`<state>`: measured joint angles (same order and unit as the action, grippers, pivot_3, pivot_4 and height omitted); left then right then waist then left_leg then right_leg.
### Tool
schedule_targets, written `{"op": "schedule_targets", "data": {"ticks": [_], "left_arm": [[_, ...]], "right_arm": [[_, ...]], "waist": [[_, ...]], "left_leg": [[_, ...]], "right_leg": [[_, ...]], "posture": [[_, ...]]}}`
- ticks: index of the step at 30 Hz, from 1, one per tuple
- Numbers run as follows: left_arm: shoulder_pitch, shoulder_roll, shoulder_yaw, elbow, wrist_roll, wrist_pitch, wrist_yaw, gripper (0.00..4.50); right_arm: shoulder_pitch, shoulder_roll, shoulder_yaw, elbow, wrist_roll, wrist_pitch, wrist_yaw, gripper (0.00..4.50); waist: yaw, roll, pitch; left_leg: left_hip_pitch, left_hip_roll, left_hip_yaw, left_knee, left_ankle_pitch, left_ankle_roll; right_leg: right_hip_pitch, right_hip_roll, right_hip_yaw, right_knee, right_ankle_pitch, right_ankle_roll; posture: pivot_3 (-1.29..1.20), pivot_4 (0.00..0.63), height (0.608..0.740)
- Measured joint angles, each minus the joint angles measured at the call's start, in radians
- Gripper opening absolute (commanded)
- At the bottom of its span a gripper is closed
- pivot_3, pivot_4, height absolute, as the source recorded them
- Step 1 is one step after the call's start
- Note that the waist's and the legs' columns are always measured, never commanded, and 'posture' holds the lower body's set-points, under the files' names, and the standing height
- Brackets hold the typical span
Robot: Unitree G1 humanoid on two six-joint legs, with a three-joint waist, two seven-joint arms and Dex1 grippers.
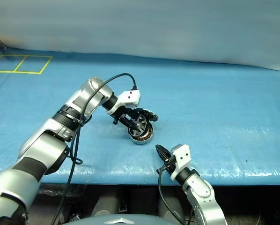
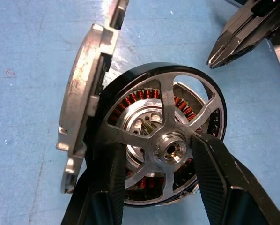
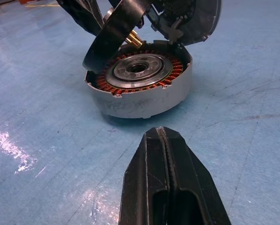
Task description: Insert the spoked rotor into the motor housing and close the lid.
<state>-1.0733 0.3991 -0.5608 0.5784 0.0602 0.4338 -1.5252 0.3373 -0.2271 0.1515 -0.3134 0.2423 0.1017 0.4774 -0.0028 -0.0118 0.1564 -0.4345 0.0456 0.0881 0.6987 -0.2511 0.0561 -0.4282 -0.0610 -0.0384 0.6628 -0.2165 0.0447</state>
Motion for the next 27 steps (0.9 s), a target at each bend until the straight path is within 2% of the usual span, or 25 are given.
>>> {"op": "schedule_targets", "data": {"ticks": [24,26,27], "left_arm": [[-0.037,-0.026,-0.031,0.051,0.113,-0.07,-0.032,1.82],[-0.041,-0.033,-0.033,0.059,0.117,-0.073,-0.032,2.53],[-0.042,-0.039,-0.034,0.067,0.118,-0.077,-0.029,2.74]], "right_arm": [[-0.007,0.004,0.011,0.023,-0.011,-0.001,-0.025,0.0],[-0.007,0.004,0.011,0.023,-0.013,-0.002,-0.027,0.0],[-0.008,0.004,0.011,0.023,-0.014,-0.003,-0.027,0.0]], "waist": [[-0.004,0.0,0.0],[-0.004,0.0,0.0],[-0.003,0.0,0.0]], "left_leg": [[0.001,0.0,0.0,0.0,0.0,0.0],[0.001,0.0,0.0,0.0,0.0,0.0],[0.001,0.0,0.0,0.0,0.0,0.0]], "right_leg": [[0.001,0.0,0.0,0.0,0.0,0.0],[0.001,0.0,0.0,0.0,0.0,0.0],[0.001,0.0,0.0,0.0,0.0,0.0]], "posture": [[0.0,0.15,0.74],[0.0,0.15,0.74],[0.0,0.15,0.74]]}}
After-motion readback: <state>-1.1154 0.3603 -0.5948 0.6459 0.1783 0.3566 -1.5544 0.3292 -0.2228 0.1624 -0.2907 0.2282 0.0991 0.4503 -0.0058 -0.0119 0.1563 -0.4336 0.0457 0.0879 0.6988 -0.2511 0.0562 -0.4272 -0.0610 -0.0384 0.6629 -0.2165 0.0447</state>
